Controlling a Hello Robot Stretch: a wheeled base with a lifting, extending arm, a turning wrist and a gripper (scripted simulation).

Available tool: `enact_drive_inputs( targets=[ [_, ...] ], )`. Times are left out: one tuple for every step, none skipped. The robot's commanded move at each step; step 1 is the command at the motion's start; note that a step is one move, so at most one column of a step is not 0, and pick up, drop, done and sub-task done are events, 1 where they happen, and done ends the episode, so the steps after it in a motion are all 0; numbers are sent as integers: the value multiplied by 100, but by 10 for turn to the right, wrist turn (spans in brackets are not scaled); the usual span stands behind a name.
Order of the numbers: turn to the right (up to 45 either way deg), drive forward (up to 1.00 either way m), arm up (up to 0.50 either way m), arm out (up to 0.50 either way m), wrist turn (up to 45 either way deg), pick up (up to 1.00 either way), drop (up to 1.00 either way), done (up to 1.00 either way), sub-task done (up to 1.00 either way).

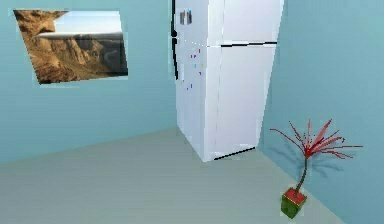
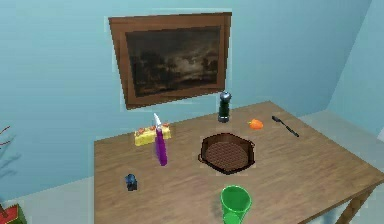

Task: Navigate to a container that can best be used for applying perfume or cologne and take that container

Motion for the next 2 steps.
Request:
enact_drive_inputs(
  targets=[
    [0,0,32,0,0,0,0,0,0],
    [0,0,0,38,0,0,0,0,0]
  ],
)
